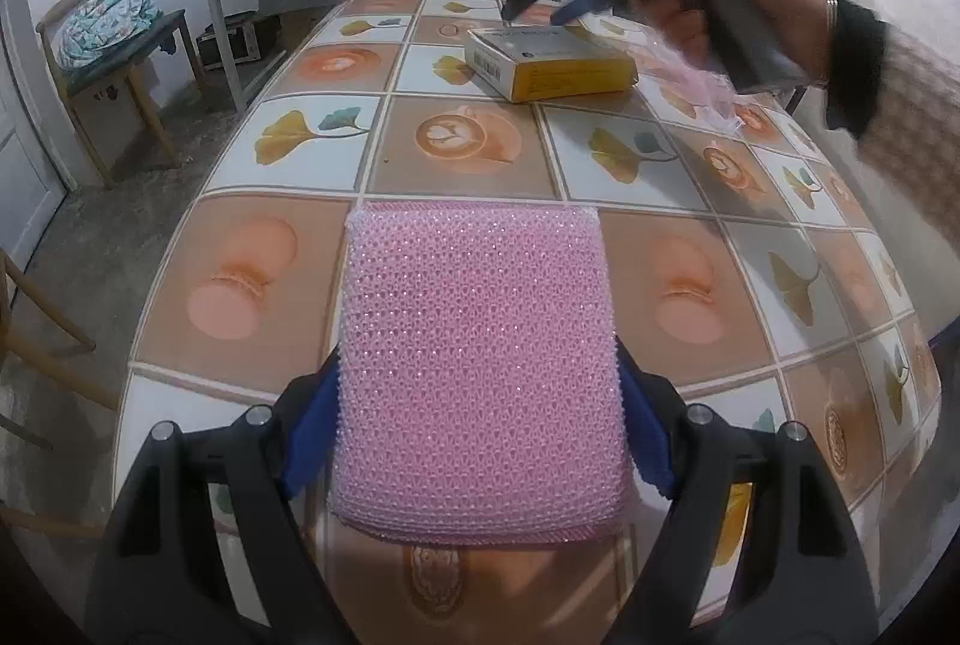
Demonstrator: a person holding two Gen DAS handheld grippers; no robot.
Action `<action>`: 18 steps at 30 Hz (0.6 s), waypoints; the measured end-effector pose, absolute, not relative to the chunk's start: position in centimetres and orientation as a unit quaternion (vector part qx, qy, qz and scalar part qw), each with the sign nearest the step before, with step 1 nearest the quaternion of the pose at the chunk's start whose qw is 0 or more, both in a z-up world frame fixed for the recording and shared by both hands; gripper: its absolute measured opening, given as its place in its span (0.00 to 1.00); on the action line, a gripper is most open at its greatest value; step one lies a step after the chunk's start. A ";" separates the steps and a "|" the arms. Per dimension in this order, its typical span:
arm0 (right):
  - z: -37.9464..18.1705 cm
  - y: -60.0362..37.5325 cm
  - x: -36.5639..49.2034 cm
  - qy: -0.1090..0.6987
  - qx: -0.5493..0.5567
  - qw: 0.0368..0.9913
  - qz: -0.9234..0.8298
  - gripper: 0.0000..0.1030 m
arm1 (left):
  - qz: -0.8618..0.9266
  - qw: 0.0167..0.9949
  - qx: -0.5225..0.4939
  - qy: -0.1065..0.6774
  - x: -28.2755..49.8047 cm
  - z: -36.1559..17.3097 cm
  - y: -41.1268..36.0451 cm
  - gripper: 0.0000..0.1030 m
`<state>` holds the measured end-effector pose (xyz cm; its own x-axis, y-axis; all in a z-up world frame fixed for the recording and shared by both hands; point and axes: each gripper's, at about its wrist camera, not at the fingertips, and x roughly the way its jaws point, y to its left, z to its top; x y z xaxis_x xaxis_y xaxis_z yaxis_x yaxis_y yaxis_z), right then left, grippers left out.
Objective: Collect trash
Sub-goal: 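Grasp the yellow-and-white medicine box with the right gripper while the left gripper holds the sponge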
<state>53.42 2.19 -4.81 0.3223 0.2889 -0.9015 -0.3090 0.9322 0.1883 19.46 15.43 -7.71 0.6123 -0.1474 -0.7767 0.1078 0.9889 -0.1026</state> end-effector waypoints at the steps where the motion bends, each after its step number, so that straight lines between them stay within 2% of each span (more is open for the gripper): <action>1: -5.3 1.6 53.6 0.558 0.003 0.809 0.183 0.48 | -0.073 0.898 -0.027 0.434 19.4 -7.7 15.6 0.74; 6: -5.7 -1.4 51.0 0.583 0.054 0.792 0.175 0.48 | -0.089 0.897 -0.044 0.431 19.6 -7.7 16.1 0.74; 12: -5.0 -3.7 43.8 0.589 0.073 0.779 0.201 0.49 | -0.110 0.894 -0.060 0.430 19.9 -7.6 16.6 0.74; 13: -4.6 -4.0 42.5 0.583 0.071 0.782 0.208 0.51 | -0.111 0.894 -0.059 0.430 19.9 -7.6 16.6 0.74; 15: -3.7 -3.8 40.6 0.562 0.054 0.794 0.227 0.69 | -0.116 0.893 -0.059 0.431 20.0 -7.6 16.6 0.74; 18: -2.4 -1.5 38.6 0.526 -0.036 0.804 0.275 0.85 | -0.121 0.892 -0.060 0.432 20.0 -7.6 16.8 0.74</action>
<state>38.56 -1.52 -2.45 0.2954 0.4047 -0.8655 -0.4807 0.8458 0.2314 19.97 16.77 -7.61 0.5980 -0.2675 -0.7556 0.1639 0.9636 -0.2114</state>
